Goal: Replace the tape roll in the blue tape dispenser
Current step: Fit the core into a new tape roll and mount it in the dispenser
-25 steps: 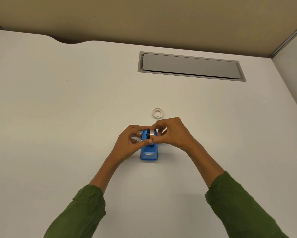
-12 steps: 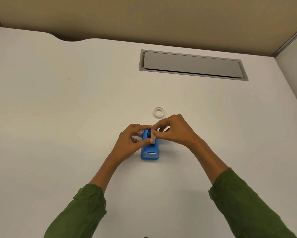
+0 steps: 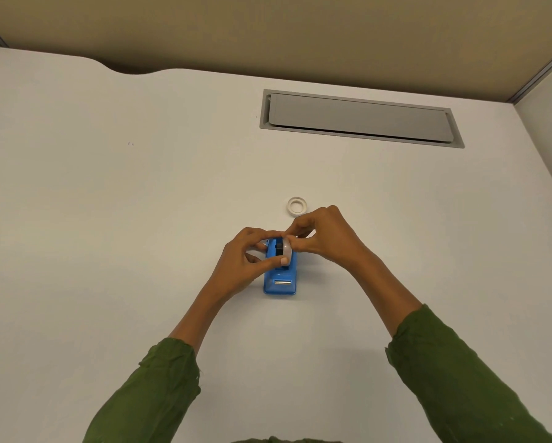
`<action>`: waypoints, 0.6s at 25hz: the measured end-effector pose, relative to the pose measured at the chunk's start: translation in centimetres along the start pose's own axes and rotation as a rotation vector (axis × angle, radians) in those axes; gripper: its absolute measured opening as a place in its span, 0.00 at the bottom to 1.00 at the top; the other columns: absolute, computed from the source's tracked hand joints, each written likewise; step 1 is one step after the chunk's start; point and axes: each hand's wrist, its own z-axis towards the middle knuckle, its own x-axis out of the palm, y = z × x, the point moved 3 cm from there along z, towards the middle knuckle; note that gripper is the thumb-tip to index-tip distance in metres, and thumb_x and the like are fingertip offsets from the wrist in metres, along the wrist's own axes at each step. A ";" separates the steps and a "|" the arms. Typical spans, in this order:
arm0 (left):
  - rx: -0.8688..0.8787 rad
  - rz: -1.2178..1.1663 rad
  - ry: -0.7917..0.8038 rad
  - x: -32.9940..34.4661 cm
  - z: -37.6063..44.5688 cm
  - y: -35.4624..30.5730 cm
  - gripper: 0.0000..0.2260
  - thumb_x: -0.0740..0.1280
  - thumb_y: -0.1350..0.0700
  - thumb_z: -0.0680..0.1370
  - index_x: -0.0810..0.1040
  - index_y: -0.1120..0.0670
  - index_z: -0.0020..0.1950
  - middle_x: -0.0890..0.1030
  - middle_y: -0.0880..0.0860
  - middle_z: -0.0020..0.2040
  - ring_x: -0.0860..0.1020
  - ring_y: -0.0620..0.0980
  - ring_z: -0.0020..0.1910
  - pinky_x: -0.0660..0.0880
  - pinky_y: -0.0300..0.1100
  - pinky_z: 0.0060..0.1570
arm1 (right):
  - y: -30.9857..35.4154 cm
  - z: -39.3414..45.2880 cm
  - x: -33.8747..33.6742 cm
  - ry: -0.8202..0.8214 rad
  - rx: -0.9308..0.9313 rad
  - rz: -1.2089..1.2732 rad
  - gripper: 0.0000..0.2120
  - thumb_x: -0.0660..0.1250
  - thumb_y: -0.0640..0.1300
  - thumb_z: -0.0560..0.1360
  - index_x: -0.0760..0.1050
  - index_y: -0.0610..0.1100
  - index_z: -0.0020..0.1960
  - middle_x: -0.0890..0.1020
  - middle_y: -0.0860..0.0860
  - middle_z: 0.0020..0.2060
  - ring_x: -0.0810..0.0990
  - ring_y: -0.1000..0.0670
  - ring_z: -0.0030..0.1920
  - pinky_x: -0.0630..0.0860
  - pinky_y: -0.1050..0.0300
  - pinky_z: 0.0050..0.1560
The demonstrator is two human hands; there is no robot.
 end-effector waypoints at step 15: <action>0.011 0.010 -0.004 -0.1 0.1 0.1 0.17 0.75 0.48 0.66 0.76 0.40 0.53 0.76 0.44 0.52 0.77 0.42 0.46 0.76 0.31 0.37 | 0.4 -0.2 0.2 -0.010 0.072 0.037 0.06 0.73 0.37 0.65 0.83 0.43 0.41 0.81 0.54 0.30 0.79 0.60 0.29 0.76 0.67 0.36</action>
